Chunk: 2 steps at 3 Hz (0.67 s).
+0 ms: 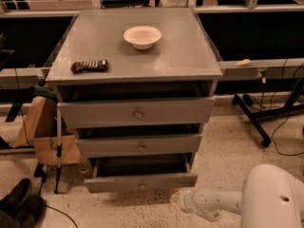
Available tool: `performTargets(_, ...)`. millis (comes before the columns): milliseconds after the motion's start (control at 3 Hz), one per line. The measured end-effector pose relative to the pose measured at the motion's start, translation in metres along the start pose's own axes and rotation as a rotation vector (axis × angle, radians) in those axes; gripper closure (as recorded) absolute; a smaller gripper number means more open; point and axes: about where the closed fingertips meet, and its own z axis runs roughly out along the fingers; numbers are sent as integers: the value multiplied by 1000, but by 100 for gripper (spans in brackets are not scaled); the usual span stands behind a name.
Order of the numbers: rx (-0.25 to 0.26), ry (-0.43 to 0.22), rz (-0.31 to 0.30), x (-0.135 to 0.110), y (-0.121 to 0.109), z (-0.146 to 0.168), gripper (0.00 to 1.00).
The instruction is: Close bottom drawer
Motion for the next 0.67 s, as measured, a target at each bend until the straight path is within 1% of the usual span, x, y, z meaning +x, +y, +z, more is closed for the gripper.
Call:
performTargets(333,-23,-13,-34,2,-11,11,100)
performTargets(667,-28,-57,-40,-9,-26,19,100)
